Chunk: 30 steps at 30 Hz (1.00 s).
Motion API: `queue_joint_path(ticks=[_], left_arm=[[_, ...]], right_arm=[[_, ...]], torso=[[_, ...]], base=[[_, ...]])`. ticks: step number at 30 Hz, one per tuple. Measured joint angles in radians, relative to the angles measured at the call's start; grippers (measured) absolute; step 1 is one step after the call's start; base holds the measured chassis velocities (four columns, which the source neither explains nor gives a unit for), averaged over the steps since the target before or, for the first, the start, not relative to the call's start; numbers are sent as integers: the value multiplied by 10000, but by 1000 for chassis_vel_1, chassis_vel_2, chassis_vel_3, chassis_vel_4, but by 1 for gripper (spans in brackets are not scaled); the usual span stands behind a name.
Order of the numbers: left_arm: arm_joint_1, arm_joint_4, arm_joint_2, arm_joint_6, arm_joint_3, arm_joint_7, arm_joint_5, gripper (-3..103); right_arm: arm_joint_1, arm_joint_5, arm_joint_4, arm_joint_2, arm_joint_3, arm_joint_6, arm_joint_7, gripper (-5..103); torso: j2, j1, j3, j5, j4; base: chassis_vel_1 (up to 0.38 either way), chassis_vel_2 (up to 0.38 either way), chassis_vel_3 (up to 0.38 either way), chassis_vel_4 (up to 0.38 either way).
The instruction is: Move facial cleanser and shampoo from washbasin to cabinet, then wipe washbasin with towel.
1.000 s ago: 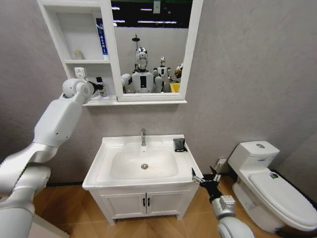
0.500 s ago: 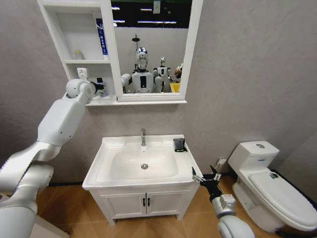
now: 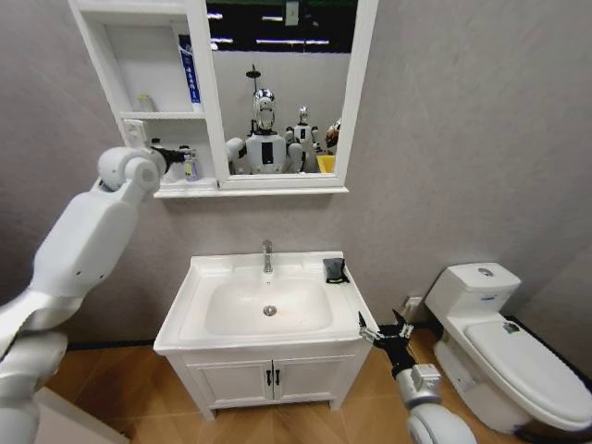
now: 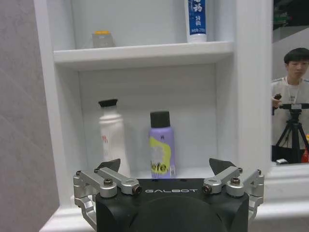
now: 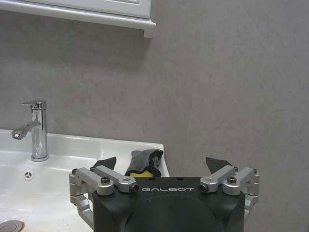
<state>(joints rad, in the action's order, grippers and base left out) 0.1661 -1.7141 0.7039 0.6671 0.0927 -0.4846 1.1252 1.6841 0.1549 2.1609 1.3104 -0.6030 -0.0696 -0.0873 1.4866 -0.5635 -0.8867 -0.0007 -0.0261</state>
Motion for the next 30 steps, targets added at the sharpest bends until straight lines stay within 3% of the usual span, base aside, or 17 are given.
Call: queue_joint_path(ticks=[3, 4, 7, 8, 10, 11, 12, 15, 16, 18, 19, 22, 23, 27, 30], left_arm=[[2681, -1863, -423, -1039, 1301, -37, -486, 100], [2681, -1863, -423, -1039, 1301, -37, -486, 100], [5646, -2951, 142, -2235, 2809, 162, -1744, 100], [5646, -2951, 142, -2235, 2809, 162, -1744, 100], [7472, -3376, 883, -2711, 3669, 469, -2711, 100], [8726, -3617, 1567, -2902, 4322, 854, -3481, 100], [8726, -3617, 1567, -2902, 4322, 854, -3481, 100], [11657, -3984, 3286, -3585, 6040, 2112, -5460, 100], [11657, -3984, 3286, -3585, 6040, 2112, -5460, 100], [13111, -4093, 4139, -4149, 6931, 3206, -6443, 100], [13111, -4093, 4139, -4149, 6931, 3206, -6443, 100], [14447, -4362, 5188, -4824, 7585, 4363, -7027, 100], [14447, -4362, 5188, -4824, 7585, 4363, -7027, 100], [15882, -5121, 6696, -5567, 8052, 5184, -7494, 100], [16826, -5550, 7259, -6061, 8228, 5447, -7672, 100]], right_arm=[[-49, 93, 151, 44, -44, -319, -257, 100], [-49, 93, 151, 44, -44, -319, -257, 100], [-392, 381, 168, 42, -30, -772, -731, 100], [-392, 381, 168, 42, -30, -772, -731, 100], [-541, 503, 222, -25, -42, -1021, -805, 100], [-596, 607, 291, -98, -58, -1169, -858, 100], [-596, 607, 291, -98, -58, -1169, -858, 100], [-556, 780, 472, -244, -118, -1433, -1018, 100], [-556, 780, 472, -244, -118, -1433, -1018, 100], [-444, 816, 536, -254, -130, -1467, -1066, 100], [-444, 816, 536, -254, -130, -1467, -1066, 100], [-351, 865, 607, -209, -80, -1452, -1181, 100], [-351, 865, 607, -209, -80, -1452, -1181, 100], [-464, 880, 622, -271, -74, -1576, -1250, 100], [-528, 906, 615, -367, -101, -1660, -1262, 100]], torso=[[1, 2, 2, 9, -2], [1, 2, 2, 9, -2], [1, 2, 0, 11, -4], [1, 2, 0, 11, -4], [0, 1, -1, 4, -3], [0, 0, -1, 1, -3], [0, 0, -1, 1, -3], [0, 1, 0, 5, -1], [0, 1, 0, 5, -1], [1, 3, 1, 11, 2], [1, 3, 1, 11, 2], [1, 3, 1, 10, -5], [1, 3, 1, 10, -5], [0, 2, 1, 11, -4], [0, 2, 0, 11, -2]], base=[[0, 0, 0, 0], [0, 0, 0, 0], [0, 0, 0, 0], [0, 0, 0, 0], [0, 0, 0, 0], [0, 0, 0, 0], [0, 0, 0, 0], [0, 0, 0, 0], [0, 0, 0, 0], [0, 0, 0, 0], [0, 0, 0, 0], [0, 0, 0, 0], [0, 0, 0, 0], [0, 0, 0, 0], [0, 0, 0, 0]])
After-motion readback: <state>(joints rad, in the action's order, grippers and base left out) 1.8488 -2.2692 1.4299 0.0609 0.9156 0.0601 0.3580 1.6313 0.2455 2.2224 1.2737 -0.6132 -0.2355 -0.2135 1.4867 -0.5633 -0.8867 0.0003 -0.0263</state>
